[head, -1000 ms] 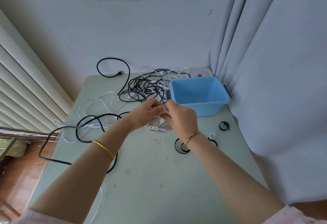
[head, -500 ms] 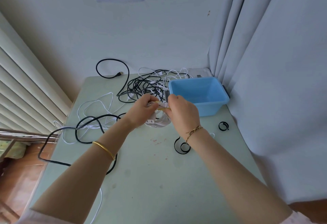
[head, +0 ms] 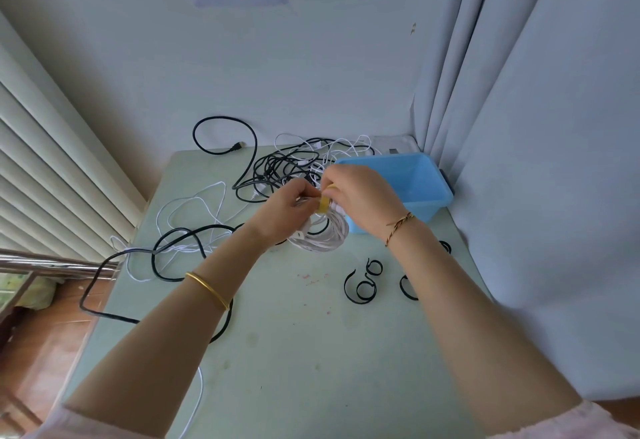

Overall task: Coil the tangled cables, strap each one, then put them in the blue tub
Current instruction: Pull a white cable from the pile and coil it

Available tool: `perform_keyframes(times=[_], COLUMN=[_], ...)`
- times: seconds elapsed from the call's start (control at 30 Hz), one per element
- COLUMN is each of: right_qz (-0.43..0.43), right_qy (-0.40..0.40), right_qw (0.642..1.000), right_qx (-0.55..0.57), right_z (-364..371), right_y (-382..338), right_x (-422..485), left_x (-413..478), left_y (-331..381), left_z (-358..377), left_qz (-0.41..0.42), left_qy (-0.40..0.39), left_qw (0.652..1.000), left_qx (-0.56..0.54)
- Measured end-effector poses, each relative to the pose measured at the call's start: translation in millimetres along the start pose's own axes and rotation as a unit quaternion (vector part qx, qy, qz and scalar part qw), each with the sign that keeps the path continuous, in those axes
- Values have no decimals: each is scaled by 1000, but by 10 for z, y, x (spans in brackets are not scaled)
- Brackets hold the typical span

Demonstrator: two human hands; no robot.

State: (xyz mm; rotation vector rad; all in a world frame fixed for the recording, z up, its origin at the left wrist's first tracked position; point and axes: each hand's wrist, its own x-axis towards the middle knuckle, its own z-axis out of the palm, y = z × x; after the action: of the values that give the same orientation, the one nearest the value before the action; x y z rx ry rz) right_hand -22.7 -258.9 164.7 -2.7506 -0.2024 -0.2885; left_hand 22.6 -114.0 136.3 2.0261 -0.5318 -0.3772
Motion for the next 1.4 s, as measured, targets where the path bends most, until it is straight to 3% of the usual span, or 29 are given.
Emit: perform_keyframes(times=[0.3, 0.53, 0.7, 0.97, 1.3, 1.4], right_qz=[5, 43, 59, 113, 183, 179], right_qy=[-8, -3, 2, 35, 29, 25], right_qw=[1000, 994, 986, 940, 896, 908], right_qx=[3, 104, 156, 320, 404, 377], right_z=[17, 28, 18, 64, 93, 104], right_y=[-14, 103, 158, 178, 157, 148], right_x=[41, 76, 82, 50, 20, 26], left_x=[0, -36, -39, -42, -57, -54], left_y=[-28, 90, 87, 89, 89, 93], left_z=[-5, 31, 56, 24, 36, 40], left_qz=[10, -27, 9, 28, 61, 75], left_qy=[-29, -48, -33, -11, 3, -1], left_qw=[999, 993, 999, 1000, 997, 997], left_qx=[20, -101, -15, -7, -39, -22])
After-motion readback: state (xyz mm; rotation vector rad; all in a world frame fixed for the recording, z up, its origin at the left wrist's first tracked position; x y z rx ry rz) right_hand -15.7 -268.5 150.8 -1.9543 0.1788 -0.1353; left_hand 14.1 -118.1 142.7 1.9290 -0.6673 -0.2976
